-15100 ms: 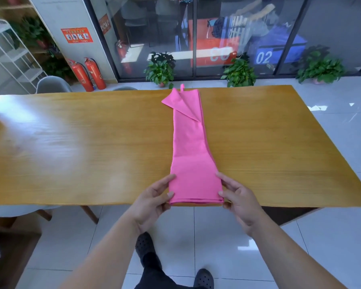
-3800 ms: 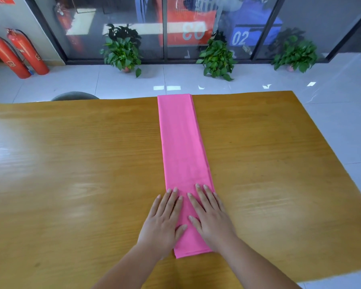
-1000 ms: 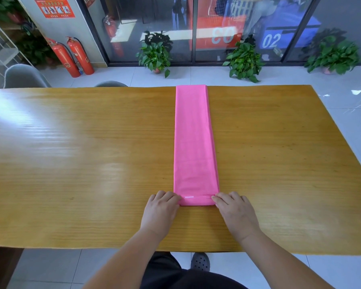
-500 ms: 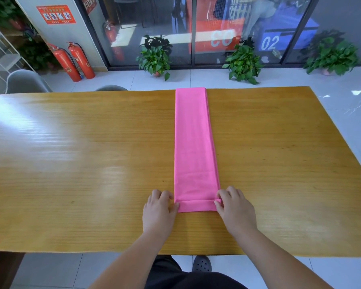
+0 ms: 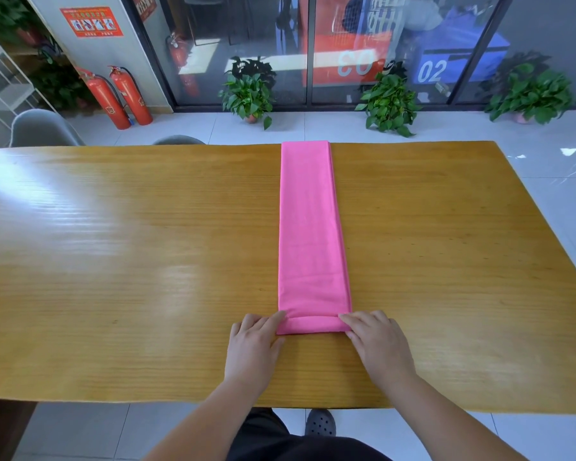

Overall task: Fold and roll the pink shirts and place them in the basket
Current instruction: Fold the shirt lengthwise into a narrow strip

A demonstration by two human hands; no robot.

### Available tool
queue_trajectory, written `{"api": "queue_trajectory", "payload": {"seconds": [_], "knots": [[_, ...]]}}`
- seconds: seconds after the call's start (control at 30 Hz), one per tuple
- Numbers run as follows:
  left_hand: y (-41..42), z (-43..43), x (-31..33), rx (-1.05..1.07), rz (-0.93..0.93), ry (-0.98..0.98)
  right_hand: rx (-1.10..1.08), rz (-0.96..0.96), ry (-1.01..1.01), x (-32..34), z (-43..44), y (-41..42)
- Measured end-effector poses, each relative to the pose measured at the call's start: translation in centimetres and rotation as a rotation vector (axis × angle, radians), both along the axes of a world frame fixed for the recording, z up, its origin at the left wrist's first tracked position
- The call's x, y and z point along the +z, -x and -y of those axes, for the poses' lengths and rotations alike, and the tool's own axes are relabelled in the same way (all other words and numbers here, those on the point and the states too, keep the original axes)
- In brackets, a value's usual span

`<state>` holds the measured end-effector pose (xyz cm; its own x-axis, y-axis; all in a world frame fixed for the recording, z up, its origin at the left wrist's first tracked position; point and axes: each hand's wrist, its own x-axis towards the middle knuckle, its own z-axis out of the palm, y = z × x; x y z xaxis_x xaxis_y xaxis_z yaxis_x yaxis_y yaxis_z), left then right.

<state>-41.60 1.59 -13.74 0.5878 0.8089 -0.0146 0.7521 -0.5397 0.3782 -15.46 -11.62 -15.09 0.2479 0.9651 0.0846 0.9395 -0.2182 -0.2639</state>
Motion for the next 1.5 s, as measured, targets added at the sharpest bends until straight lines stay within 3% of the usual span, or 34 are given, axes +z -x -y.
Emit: {"api": "queue_trajectory", "payload": {"seconds": [0.17,0.27,0.33,0.47,0.57,0.67,0.8,0.9,1.07,1.2,1.3,1.37,1.5], "knots": [[-0.9,-1.5,0.3,0.253,0.165,0.325,-0.275,-0.515,0.077,2.0,-1.3,-0.4],[-0.3,-1.6,-0.2,0.358,0.248,0.512,-0.343,-0.629,0.069,2.3,-1.0,-0.4],[-0.7,-1.0,0.1,0.389,0.265,0.489,-0.363,-0.508,0.104,2.7,-0.9,0.2],[-2.3,-0.1,1.2,0.360,0.149,0.146,-0.219,-0.014,-0.012,2.5,-1.6,0.9],[-2.5,-0.9,0.5,0.103,0.036,-0.110,-0.011,0.162,-0.078,1.3,-2.0,0.6],[-2.0,-1.0,-0.3,-0.151,-0.067,-0.279,0.083,0.239,-0.101,0.2,-1.2,0.8],[-0.3,-0.1,-0.3,-0.159,0.014,-0.234,0.094,0.196,-0.133,-0.5,0.7,0.5],[0.0,-0.3,0.1,-0.113,0.005,-0.122,0.064,0.107,-0.050,-0.5,0.5,0.1],[-1.1,-1.6,0.6,0.214,0.191,0.301,-0.257,-0.434,0.047,2.1,-1.6,0.0],[-1.3,-1.7,0.5,0.328,0.312,0.490,-0.334,-0.595,0.021,2.1,-1.7,-0.3],[-2.0,-1.2,1.0,0.354,0.185,0.278,-0.362,-0.301,0.019,2.6,-1.7,-0.2],[-2.5,-1.5,1.1,0.297,0.118,0.080,-0.272,-0.094,-0.061,2.4,-2.2,-0.2],[-2.7,-2.4,0.2,-0.102,-0.061,-0.250,-0.014,0.160,-0.061,0.9,-2.9,0.0]]}}
